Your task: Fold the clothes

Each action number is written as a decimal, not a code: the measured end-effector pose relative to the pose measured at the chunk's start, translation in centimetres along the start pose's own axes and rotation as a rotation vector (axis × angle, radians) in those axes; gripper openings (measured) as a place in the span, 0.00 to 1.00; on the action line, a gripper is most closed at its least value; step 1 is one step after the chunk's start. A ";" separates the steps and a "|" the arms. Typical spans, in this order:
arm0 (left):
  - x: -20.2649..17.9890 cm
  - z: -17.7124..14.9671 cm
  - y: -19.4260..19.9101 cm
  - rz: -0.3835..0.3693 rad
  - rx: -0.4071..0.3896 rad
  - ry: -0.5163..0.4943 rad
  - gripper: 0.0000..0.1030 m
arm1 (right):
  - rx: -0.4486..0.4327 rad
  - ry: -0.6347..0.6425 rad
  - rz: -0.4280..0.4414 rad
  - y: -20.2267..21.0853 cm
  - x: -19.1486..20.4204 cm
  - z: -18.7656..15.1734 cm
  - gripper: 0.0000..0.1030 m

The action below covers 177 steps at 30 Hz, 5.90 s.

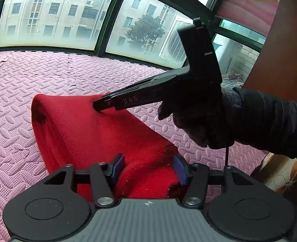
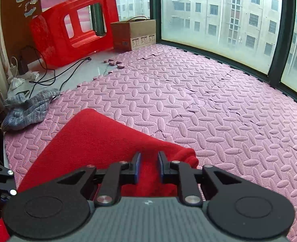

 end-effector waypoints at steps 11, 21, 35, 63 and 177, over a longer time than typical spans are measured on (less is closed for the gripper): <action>0.4 -0.5 0.4 -0.009 -0.030 0.022 0.55 | 0.050 0.171 0.114 -3.2 6.8 3.7 0.26; 0.7 -0.4 0.6 -0.024 -0.035 0.036 0.55 | 0.070 0.095 0.146 -2.3 4.6 3.9 0.26; -0.6 -0.4 0.5 0.004 -0.024 -0.018 0.62 | 0.066 -0.014 0.176 3.0 -0.2 -2.8 0.29; -1.0 -0.5 4.9 0.057 -0.112 0.037 0.68 | -0.072 -0.113 0.232 8.7 1.1 -7.8 0.34; 13.1 5.4 4.1 0.119 -0.256 0.438 0.50 | -0.046 -0.266 0.182 0.7 3.8 0.9 0.47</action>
Point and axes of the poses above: each gripper's, at about its wrist camera, not at the fingertips, and y roughly against the way its jaws point, x to its left, z to its top, the point moved 1 cm from there along -y, roughly the way its jaws point, and after that the axes turned 14 degrees about -z, right-handed, at the moved point
